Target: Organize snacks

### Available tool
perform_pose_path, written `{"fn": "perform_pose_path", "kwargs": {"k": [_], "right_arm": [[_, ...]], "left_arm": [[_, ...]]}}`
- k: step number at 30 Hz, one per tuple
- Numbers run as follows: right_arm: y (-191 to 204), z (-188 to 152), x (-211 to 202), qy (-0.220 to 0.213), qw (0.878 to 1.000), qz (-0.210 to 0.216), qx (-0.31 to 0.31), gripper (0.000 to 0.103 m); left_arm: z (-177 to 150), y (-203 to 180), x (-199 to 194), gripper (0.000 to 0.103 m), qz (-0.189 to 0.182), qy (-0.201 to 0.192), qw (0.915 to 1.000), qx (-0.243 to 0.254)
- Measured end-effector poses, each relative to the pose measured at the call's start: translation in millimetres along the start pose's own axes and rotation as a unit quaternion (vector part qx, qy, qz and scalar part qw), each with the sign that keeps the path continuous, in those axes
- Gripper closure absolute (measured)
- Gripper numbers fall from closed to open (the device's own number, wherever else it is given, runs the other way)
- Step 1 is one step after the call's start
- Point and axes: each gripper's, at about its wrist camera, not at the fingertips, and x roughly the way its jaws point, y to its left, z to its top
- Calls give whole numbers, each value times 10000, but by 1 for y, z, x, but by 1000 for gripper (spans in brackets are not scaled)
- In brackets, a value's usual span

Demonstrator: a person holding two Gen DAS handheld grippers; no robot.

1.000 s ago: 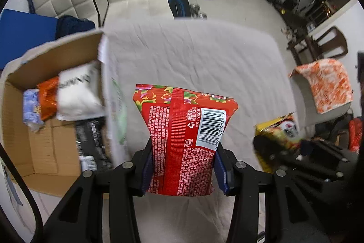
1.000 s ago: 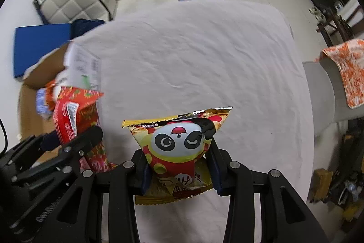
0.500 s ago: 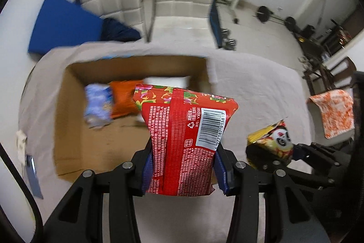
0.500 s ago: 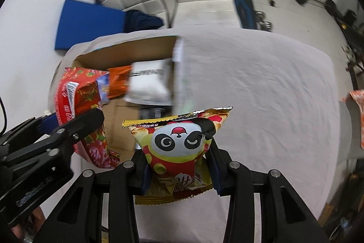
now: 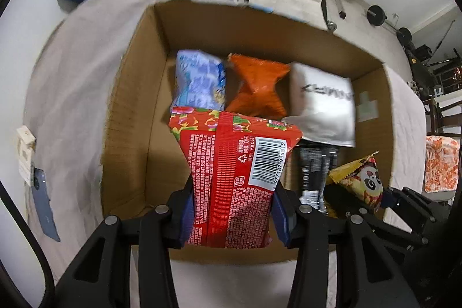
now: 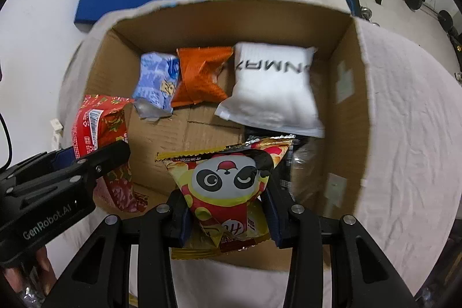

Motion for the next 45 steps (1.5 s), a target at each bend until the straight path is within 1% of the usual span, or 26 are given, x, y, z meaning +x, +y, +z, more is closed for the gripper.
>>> {"fn": "perform_pose_path", "kwargs": {"k": [3, 5, 11, 15, 19, 20, 23, 26, 29, 32, 35, 38, 39, 41, 42, 43, 45], "right_arm": [[9, 3, 26, 122, 9999, -84, 10, 60], [11, 4, 39, 196, 9998, -57, 51, 60], [18, 6, 63, 231, 9996, -106, 108, 59], [20, 7, 74, 279, 9994, -143, 152, 58], [21, 5, 84, 349, 9991, -174, 161, 56], [21, 4, 85, 369, 9990, -203, 126, 53], [23, 3, 85, 337, 9990, -292, 52, 40], [22, 3, 81, 284, 9991, -312, 88, 36], [17, 4, 73, 204, 9989, -409, 114, 26], [8, 2, 60, 77, 9985, -517, 130, 25], [-3, 0, 47, -15, 9977, -652, 175, 16], [-14, -1, 33, -97, 9972, -691, 287, 15], [-15, -3, 29, -113, 9970, -703, 308, 9], [-22, -4, 20, -160, 9965, -730, 365, 1], [-24, -5, 16, -185, 9965, -722, 387, 0], [-27, -5, 11, -227, 9963, -722, 410, 0], [-32, -7, -2, -340, 9953, -802, 414, 0]], "left_arm": [[3, 11, 21, 61, -93, 247, 9996, -58], [3, 16, 33, 61, -140, 372, 9992, -94], [4, 24, 56, 60, -189, 584, 9980, -129], [6, 24, 62, 60, -163, 650, 9976, -163], [6, 18, 56, 60, -107, 636, 9978, -158], [6, 15, 53, 60, -69, 608, 9980, -137], [7, 12, 45, 60, 0, 511, 9986, -112], [9, 5, 33, 60, 45, 409, 9991, -80], [10, -4, 18, 60, 160, 234, 9996, 13], [8, -14, 2, 59, 217, 49, 9997, 56], [6, -21, -12, 57, 292, -157, 9993, 144], [4, -29, -25, 54, 364, -331, 9985, 230], [1, -32, -29, 52, 378, -389, 9982, 248], [0, -32, -33, 51, 402, -478, 9977, 274], [-1, -34, -34, 48, 413, -530, 9973, 294], [-1, -34, -36, 35, 431, -577, 9969, 310], [-4, -36, -39, 13, 479, -662, 9960, 360]]}}
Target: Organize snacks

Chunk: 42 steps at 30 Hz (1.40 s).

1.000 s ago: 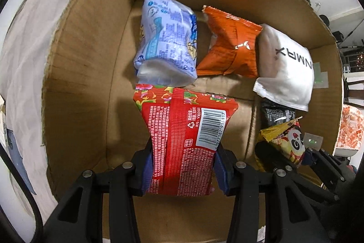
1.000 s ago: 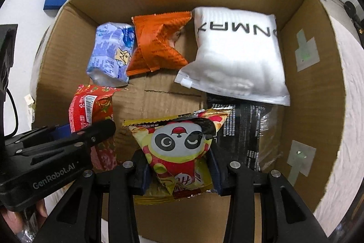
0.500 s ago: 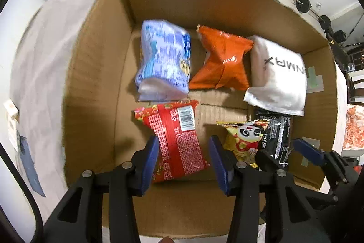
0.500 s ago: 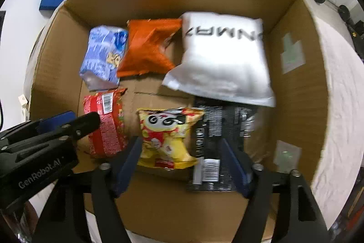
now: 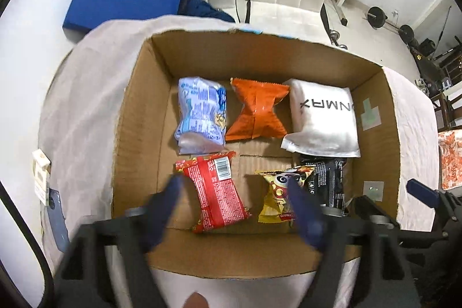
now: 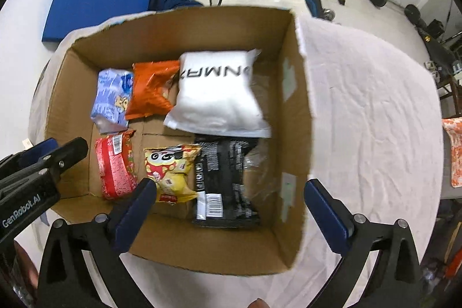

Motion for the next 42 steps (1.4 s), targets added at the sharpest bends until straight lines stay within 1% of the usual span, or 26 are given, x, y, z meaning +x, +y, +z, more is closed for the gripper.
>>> {"fn": "perform_pose_path", "kwargs": {"k": [3, 5, 7, 10, 11, 15, 17, 21, 25, 28, 32, 38, 42], "right_arm": [[-10, -2, -15, -75, 10000, -30, 36, 0], [-16, -3, -21, -90, 9999, -21, 76, 0], [-17, -5, -26, -117, 9999, 1, 113, 0], [-22, -11, -43, -244, 9996, 3, 115, 0], [-24, -13, -52, -306, 9995, -2, 103, 0], [-29, -27, -93, -512, 9986, 95, 71, 0], [-33, -37, -119, -632, 9978, 206, 77, 0], [-35, -59, -172, -971, 9951, 188, 5, 0], [-40, -79, -204, -1079, 9941, 144, 7, 0], [-43, -91, -229, -1151, 9933, 126, 12, 0], [-46, -103, -264, -1388, 9903, 109, -19, 0], [-43, -112, -303, -1677, 9857, 76, -138, 0], [-47, -111, -312, -1731, 9848, 23, -117, 0]], "left_arm": [[-2, -3, -6, 8, -1, -60, 10000, 32], [-4, -5, -14, 8, -52, -134, 9999, 27], [-7, -9, -29, 8, 21, -293, 9995, 68], [-12, -17, -52, 8, 132, -466, 9988, 110], [-15, -20, -62, 8, 152, -534, 9984, 133], [-30, -35, -110, 8, 42, -816, 9965, 185], [-39, -41, -137, 8, -12, -960, 9952, 185], [-55, -47, -177, 8, -208, -1131, 9933, 92], [-67, -51, -210, 8, -189, -1306, 9912, 111], [-73, -49, -234, 8, -133, -1510, 9884, 111], [-79, -46, -265, 8, -83, -1770, 9841, 80], [-84, -42, -285, 8, -78, -1909, 9816, 49], [-89, -42, -291, 8, -1, -1990, 9800, 39]]}}
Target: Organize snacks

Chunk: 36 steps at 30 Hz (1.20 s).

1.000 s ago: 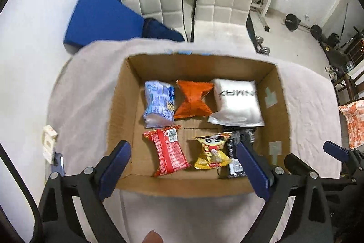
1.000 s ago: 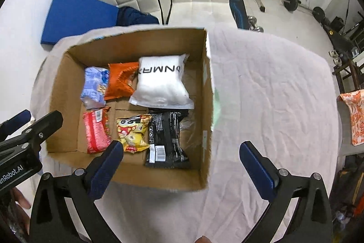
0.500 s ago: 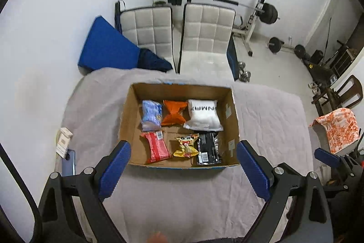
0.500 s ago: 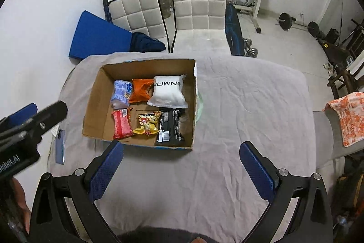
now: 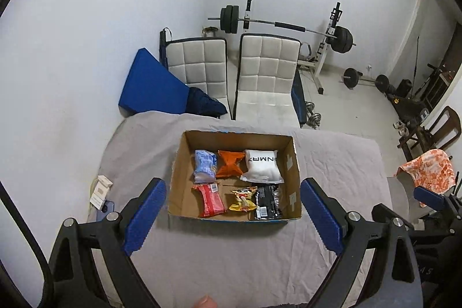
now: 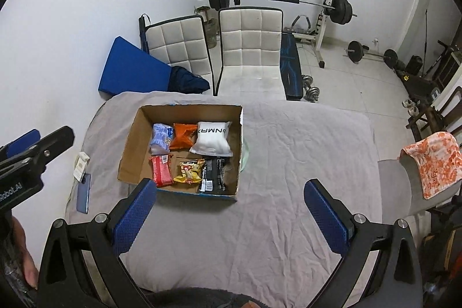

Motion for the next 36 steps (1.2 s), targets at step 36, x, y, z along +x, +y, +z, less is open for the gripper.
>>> {"fn": "perform_pose_path", "kwargs": {"k": [36], "right_arm": [[-7, -4, -16, -174, 9994, -219, 182, 0]], "left_arm": [[-18, -7, -2, 8, -66, 290, 9995, -44]]}}
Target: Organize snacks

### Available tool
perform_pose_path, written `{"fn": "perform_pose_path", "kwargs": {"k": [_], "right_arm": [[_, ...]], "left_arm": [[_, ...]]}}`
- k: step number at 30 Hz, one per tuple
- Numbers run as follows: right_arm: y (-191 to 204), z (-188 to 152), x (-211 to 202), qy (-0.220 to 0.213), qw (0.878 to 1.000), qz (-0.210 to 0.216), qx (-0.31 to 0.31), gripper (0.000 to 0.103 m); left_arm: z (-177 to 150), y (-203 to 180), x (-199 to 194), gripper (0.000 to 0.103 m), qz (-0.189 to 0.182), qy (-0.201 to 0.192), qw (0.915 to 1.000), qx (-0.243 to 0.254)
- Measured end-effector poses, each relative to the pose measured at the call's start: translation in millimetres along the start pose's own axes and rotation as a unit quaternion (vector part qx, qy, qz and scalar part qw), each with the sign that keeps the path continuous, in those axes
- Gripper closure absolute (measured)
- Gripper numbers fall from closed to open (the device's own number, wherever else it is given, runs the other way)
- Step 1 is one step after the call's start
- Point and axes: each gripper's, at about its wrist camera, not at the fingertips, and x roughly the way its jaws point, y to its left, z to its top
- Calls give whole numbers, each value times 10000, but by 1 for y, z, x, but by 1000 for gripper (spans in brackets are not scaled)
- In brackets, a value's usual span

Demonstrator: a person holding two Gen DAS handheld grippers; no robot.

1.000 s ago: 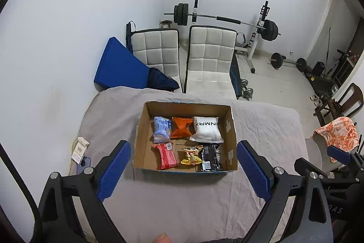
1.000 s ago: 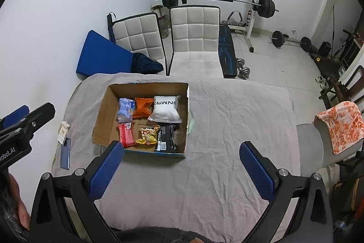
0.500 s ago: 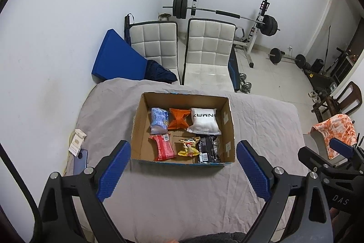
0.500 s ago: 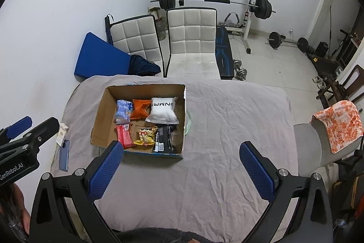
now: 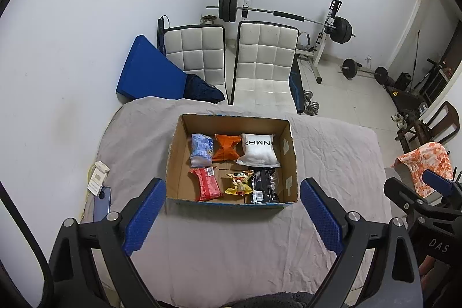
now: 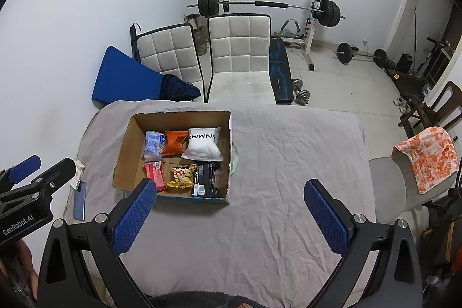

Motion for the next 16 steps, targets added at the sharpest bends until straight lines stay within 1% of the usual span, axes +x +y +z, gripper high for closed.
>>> {"fn": "perform_pose_path", "kwargs": {"k": [16], "right_arm": [[-2, 0, -1, -16, 10000, -21, 29, 0]], "left_arm": [[-4, -2, -2, 8, 26, 4, 10000, -7]]}}
